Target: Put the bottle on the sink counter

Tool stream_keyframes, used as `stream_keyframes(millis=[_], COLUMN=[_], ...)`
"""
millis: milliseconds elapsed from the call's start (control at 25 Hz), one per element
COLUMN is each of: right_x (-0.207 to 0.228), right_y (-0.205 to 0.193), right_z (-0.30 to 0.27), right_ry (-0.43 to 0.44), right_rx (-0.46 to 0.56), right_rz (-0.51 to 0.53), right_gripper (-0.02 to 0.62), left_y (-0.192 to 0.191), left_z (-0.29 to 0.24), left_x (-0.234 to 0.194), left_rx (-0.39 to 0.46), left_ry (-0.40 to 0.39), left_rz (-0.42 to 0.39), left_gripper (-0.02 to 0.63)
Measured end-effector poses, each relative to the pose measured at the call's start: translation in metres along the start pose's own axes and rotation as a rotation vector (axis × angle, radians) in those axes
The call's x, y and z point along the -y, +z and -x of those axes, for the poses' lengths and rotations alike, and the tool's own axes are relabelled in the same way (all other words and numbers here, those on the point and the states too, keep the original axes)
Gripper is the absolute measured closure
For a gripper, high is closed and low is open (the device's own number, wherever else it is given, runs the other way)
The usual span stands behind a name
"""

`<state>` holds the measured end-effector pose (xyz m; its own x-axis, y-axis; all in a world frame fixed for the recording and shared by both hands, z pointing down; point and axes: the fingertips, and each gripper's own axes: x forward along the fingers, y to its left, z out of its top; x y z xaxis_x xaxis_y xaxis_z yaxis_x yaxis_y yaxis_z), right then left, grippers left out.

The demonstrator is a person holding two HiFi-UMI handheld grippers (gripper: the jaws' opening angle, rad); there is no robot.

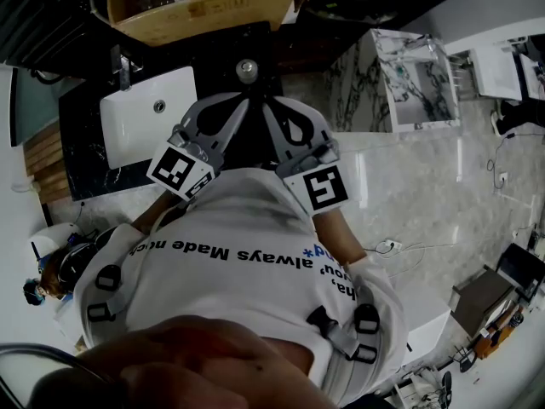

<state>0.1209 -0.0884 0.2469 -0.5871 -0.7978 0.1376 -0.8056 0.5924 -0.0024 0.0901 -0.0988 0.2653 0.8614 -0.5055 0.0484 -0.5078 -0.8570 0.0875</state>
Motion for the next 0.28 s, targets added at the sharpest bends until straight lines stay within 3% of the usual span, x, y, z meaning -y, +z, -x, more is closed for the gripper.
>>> stream_keyframes(millis=[280], right_x=[-0.0005], right_y=[0.0019], right_z=[-0.0009], right_ry=[0.005], right_rx=[0.006], right_rz=[0.007], right_gripper=[0.586], left_y=[-0.0007], left_z=[-0.0003], left_x=[-0.0004], left_rx=[-0.002], left_ry=[0.009], left_rz=[0.001], left_gripper=[0.603])
